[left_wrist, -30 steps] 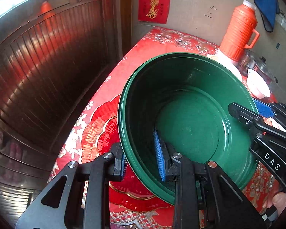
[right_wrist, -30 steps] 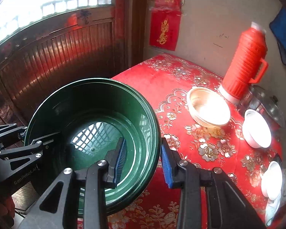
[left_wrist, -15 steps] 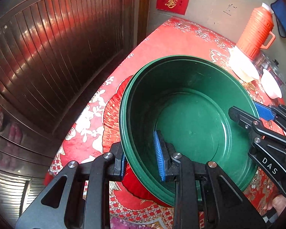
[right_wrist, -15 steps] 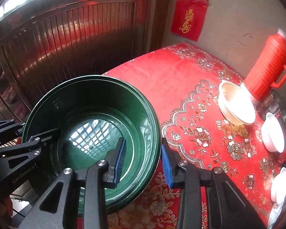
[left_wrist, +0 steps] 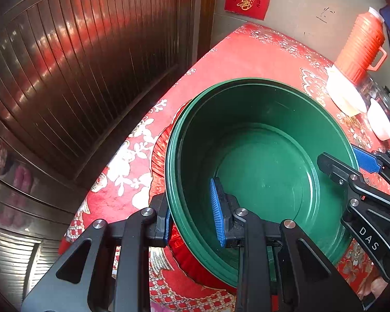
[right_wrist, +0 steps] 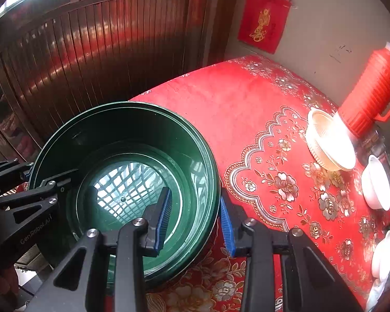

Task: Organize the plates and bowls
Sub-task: 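Lift the green basin with the right tool and lower it onto the red dishes, then open the right tool and withdraw it from the green basin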

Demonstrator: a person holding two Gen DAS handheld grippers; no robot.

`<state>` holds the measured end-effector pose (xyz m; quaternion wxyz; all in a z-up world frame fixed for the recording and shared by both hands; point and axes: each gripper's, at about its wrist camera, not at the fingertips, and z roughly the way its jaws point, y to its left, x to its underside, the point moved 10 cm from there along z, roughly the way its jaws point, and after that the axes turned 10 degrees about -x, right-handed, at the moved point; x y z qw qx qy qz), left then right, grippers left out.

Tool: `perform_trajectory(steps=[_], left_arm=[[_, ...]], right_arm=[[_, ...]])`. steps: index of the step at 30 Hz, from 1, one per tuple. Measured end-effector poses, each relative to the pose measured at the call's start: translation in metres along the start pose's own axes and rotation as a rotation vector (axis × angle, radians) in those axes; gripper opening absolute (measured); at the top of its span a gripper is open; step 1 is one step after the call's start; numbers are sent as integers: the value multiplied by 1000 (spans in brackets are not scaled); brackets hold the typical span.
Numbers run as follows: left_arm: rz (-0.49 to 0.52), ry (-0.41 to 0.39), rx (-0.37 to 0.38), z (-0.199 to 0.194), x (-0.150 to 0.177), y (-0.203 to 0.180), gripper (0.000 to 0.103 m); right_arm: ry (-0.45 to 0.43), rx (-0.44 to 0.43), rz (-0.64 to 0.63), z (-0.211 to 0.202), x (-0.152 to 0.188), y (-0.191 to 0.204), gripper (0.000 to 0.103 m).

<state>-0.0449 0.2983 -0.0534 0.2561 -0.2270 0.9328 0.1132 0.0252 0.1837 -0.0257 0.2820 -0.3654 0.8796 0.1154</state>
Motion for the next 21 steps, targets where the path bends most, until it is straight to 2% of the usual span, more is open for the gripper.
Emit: perform_trajectory(steps=[5,10,11,12,14,16,18,21], left_arm=[[-3,-15,-1,-1,-1,-1,25],[-58,-49,43,-10,-8,5,30],[-60,-60,39,-13,-10,5,35],[-59,-73,36,-17,-12,5,44],[-56,-108,31,-28,-15,4,55],[-52,-150,22,-40,-19,3,56],[-48,-181,17,-52,-22,1,57],[-48,-204,18,-61,-27,-4,63]], right_arm=[[-6,-15,10,2,-1,0,38],[-29,-28,19,-5,-2,-1,56],[-32,-26,17,-7,-2,-1,60],[-36,-26,18,-8,-2,-1,61],[-45,-30,20,-12,-2,-1,61],[-53,-26,19,-17,-2,-2,64],[-67,-21,23,-22,-2,-5,72],[-83,-17,38,-30,-1,-12,72]])
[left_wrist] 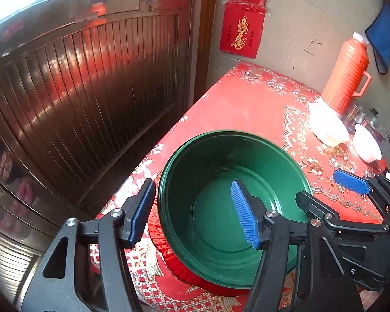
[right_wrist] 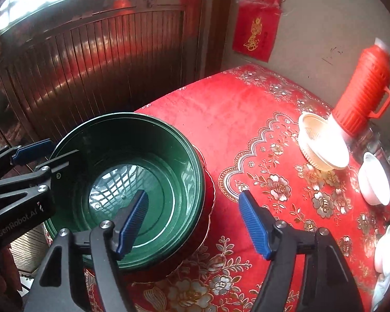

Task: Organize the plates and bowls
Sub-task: 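Open the right tool and withdraw it from the green basin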

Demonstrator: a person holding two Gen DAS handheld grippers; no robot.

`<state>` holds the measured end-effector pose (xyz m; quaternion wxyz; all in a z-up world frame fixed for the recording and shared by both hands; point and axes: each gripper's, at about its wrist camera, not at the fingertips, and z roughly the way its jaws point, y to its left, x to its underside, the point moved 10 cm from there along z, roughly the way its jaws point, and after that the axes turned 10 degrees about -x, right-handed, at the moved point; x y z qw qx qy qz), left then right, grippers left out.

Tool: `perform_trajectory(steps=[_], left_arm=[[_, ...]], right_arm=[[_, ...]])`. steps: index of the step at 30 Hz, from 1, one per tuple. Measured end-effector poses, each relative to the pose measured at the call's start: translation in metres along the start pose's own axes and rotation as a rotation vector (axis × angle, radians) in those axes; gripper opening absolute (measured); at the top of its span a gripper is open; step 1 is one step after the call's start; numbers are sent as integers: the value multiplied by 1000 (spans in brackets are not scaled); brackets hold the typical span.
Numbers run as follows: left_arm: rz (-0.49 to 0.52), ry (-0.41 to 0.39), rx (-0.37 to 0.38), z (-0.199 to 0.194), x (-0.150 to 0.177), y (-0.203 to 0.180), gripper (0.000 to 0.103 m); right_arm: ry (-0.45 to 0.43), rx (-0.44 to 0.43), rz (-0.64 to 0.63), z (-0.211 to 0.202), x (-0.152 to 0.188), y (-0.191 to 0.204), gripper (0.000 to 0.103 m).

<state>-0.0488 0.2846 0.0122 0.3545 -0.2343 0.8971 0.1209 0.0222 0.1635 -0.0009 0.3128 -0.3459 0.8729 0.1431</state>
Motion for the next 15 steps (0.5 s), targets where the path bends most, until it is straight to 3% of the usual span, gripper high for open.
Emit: perform_trajectory(steps=[5,15], left_arm=[[20,-10,18,-6,-8,-19,63],[99,-21,108,-18,-17,-93,63]], right_arm=[[-25,25,35,-13,1,-20,75],[-59,101,161,-41,18,-87,79]])
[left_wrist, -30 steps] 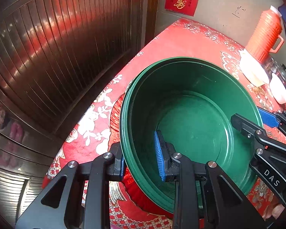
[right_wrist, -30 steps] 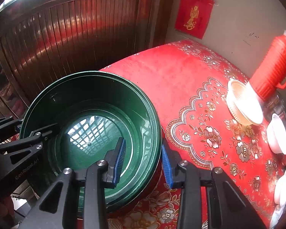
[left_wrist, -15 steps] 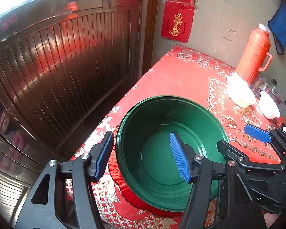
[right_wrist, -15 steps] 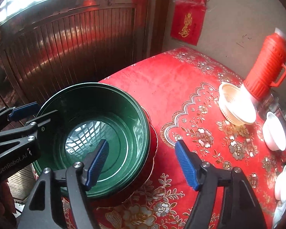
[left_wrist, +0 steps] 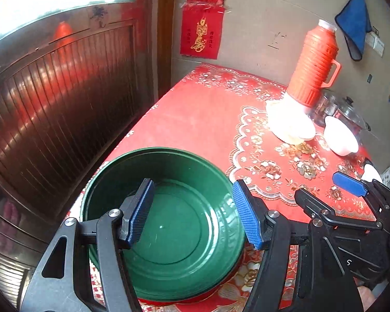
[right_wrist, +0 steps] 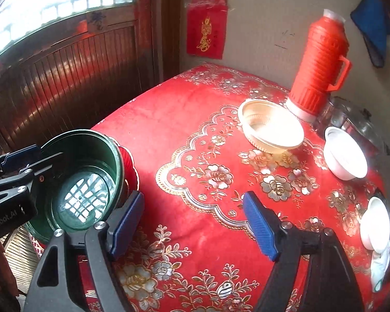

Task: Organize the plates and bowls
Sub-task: 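Open the right tool and withdraw it from the green basin, then reach the right tool to the beige plastic bowl and grasp its rim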

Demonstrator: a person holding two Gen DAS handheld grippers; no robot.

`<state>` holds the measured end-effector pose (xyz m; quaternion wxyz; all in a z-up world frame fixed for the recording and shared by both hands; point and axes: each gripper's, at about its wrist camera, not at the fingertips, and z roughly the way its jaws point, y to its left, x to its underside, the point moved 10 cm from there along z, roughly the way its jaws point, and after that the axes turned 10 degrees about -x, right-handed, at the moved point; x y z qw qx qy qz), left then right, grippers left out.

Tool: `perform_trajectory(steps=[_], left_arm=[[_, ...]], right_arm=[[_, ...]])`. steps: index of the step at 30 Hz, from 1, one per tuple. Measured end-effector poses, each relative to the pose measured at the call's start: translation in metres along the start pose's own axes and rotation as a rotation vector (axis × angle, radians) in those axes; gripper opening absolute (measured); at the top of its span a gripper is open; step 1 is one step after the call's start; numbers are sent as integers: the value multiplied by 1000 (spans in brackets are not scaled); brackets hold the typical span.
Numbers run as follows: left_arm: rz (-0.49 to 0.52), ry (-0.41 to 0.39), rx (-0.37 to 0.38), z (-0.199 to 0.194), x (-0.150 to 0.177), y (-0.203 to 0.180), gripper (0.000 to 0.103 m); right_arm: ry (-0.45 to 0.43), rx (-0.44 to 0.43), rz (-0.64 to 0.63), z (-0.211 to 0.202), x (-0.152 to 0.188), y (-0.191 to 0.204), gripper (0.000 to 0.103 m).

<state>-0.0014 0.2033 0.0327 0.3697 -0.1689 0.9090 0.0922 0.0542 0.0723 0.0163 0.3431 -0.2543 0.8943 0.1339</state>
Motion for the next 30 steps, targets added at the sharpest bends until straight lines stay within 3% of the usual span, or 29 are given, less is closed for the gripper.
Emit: perform_trajectory(steps=[17,30], left_arm=[[136,43,114,21,-7,-128,63],[175,87,120,52,-19,-185,63]], right_arm=[[8,104,185,-21,31,-114,79],[12,158,273,-29,41,-184,79]])
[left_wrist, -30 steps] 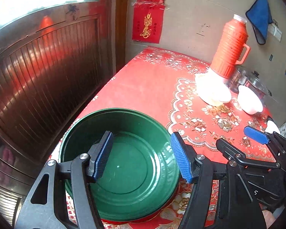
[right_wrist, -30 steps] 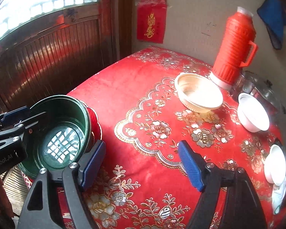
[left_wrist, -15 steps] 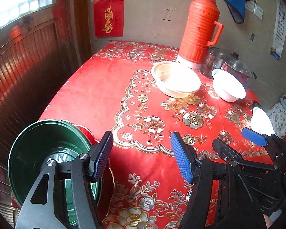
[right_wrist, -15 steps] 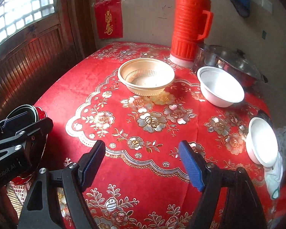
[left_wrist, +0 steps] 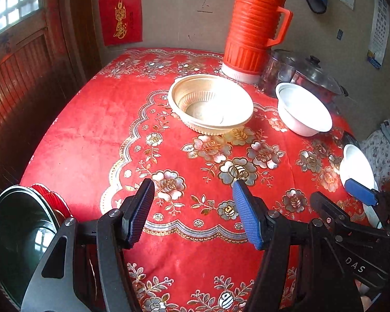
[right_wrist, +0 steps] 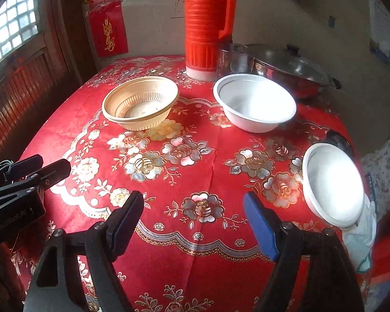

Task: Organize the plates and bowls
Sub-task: 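Reach the right tool to the beige plastic bowl and grasp its rim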

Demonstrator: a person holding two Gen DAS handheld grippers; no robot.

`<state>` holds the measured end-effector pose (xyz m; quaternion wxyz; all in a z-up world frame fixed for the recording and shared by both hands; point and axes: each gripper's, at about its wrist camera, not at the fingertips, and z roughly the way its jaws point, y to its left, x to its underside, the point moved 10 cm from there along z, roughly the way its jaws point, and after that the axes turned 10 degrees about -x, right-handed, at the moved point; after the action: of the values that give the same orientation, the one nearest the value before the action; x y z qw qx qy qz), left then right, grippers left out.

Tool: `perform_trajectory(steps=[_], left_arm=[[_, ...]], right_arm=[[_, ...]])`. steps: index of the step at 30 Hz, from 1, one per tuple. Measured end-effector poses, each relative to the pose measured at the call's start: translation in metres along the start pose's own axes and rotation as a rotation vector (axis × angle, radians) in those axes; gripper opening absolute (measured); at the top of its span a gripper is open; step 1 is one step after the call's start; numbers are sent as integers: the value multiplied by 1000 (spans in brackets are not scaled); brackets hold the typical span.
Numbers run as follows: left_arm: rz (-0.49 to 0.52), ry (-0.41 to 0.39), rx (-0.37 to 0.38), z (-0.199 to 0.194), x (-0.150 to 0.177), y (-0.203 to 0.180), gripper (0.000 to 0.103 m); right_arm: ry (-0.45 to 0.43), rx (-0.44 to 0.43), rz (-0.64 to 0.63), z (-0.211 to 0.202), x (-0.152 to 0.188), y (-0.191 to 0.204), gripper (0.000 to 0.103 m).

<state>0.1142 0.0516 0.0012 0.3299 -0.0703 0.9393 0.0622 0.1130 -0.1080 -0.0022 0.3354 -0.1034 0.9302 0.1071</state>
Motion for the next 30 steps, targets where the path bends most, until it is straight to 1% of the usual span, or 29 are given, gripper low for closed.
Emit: perform_trajectory(steps=[4,10,13,16,22,25,30], left_arm=[[-10,21,-14,15,-13,-3,63],[-41,71,-37,42,-32,-4,63],[-57,91,-48,55,-40,-5,63],[-97,114,-52,68,-48,-4,63],[-159,143,-86,95,-68,1,63],[-194,154,-88,109,-76,3,63],[-208,156,-121,126,-88,6,63]], right_arm=[[0,-2,18,5,-8,-12,79],[19,-30,13,26,-25,-11,79],[22,-52,25,36,-35,-10,79],[29,-85,37,48,-46,-7,79],[55,-112,50,80,-72,-6,79],[64,-128,70,95,-83,-8,79],[83,-135,76,118,-100,-10,79]])
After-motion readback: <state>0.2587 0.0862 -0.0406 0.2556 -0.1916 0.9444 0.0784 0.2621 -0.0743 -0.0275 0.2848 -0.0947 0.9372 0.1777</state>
